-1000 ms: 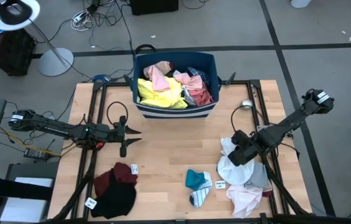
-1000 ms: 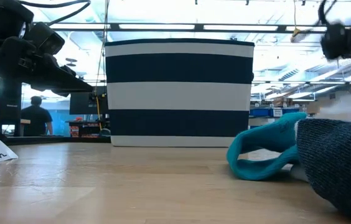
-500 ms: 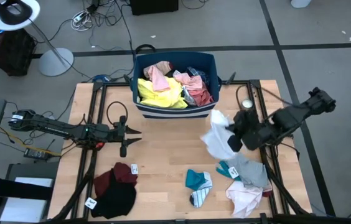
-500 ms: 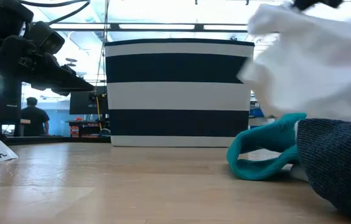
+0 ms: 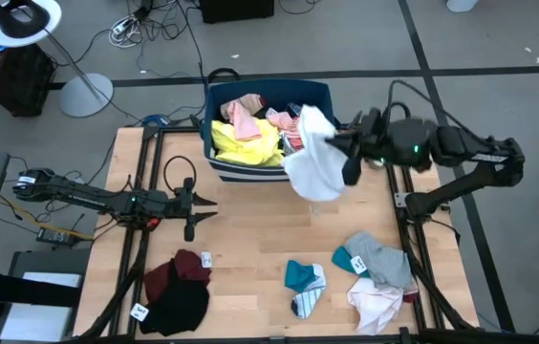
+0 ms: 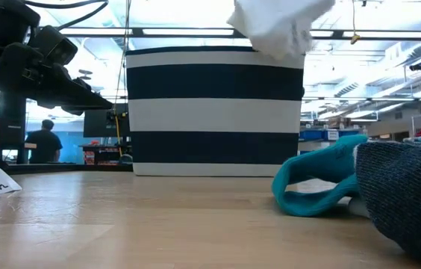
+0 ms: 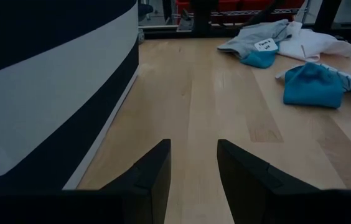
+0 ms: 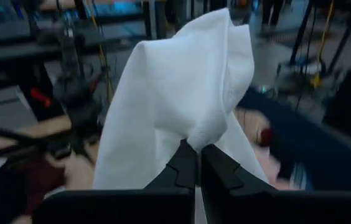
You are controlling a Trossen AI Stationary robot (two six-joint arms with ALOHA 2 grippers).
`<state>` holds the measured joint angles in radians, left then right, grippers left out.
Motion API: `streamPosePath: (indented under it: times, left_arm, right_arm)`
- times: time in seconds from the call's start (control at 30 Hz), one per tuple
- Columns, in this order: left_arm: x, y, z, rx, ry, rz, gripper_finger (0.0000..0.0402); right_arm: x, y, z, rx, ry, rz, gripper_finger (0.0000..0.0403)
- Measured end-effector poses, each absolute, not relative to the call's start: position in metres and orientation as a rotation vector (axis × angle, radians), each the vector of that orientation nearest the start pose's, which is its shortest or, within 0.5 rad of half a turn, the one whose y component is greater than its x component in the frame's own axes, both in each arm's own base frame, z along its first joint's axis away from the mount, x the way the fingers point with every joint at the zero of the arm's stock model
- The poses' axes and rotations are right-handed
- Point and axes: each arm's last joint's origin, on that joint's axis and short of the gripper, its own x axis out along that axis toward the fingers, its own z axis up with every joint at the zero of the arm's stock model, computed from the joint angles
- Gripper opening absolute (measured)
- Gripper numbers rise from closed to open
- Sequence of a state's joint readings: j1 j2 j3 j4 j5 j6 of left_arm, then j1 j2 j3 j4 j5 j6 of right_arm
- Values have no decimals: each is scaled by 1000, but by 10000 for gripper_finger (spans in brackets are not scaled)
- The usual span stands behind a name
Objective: Sort clothes
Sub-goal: Put the white shirt into the blue laundry bin
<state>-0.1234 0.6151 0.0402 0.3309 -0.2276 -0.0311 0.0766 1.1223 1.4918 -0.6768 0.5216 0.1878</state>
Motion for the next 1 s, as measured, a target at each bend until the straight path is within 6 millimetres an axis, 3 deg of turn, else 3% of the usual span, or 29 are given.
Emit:
streamPosePath:
  times: [0.33,0.53,0.77,1.0]
  left_arm:
    - [135,-10,149,13,243,107,136]
    - [135,-10,149,19,247,107,136]
    - [135,-10,149,20,248,107,136]
    - [135,-10,149,37,248,105,136]
  right_arm:
    - [233,-57,479,12,36,-445,4]
    - [261,-94,475,12,11,-410,4]
    - [296,-140,431,41,195,-492,4]
    - [334,-172,366,165,437,-458,5]
